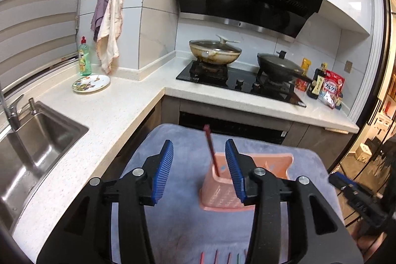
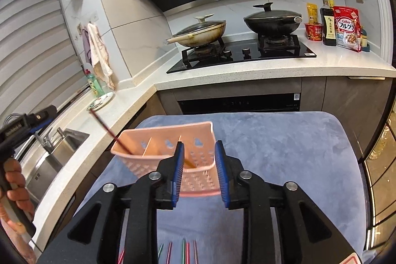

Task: Organize utensils
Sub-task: 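Lift the chopstick and spoon into the pink holder while both tools open, then bring both open tools back down to the chopstick row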

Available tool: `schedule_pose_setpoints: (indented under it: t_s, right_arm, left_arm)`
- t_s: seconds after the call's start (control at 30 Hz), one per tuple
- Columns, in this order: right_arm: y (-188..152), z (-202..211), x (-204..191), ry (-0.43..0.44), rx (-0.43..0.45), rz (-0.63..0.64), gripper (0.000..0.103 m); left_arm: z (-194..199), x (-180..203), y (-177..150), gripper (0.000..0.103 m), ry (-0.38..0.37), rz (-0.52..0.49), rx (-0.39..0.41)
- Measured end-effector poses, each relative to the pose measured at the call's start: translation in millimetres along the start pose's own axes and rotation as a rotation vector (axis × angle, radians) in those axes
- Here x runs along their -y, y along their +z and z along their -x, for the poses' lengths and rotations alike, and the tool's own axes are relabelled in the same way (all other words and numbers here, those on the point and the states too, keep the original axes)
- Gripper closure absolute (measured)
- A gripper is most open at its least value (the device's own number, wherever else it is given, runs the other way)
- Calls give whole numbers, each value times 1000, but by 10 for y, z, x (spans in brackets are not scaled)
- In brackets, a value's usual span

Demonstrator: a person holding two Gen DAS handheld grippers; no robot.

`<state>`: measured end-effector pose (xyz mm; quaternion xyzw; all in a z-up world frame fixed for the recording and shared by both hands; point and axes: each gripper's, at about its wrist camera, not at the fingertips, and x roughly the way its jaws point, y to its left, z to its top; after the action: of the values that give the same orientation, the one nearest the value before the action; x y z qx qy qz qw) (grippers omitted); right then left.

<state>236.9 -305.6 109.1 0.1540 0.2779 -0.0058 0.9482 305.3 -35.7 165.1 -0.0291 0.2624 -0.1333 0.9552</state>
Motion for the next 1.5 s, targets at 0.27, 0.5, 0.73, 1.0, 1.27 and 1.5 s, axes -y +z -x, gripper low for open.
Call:
schedule_pose_setpoints:
  t_s: [0.27, 0.5, 0.73, 1.0, 1.27, 1.5]
  right_arm:
    - [-747, 647, 1, -37, -44, 50, 73]
    - [-1564, 947, 55, -61, -149, 54, 73]
    - [-2108, 1006, -13, -85, -200, 77, 73]
    - [-2471, 863, -87, -85, -257, 106, 76]
    - [-2627, 744, -84, -100, -292, 127, 86]
    - [-2709, 679, -28, -102, -318, 110, 95]
  left_arm:
    - [468, -183, -833, 60, 27, -24, -89]
    - [730, -282, -1581, 60, 29, -21, -187]
    - [879, -330, -2145, 60, 43, 0, -268]
    - [906, -318, -2555, 60, 44, 9, -333]
    - [887, -318, -2749, 60, 31, 33, -371]
    - [866, -275, -2864, 60, 16, 29, -399]
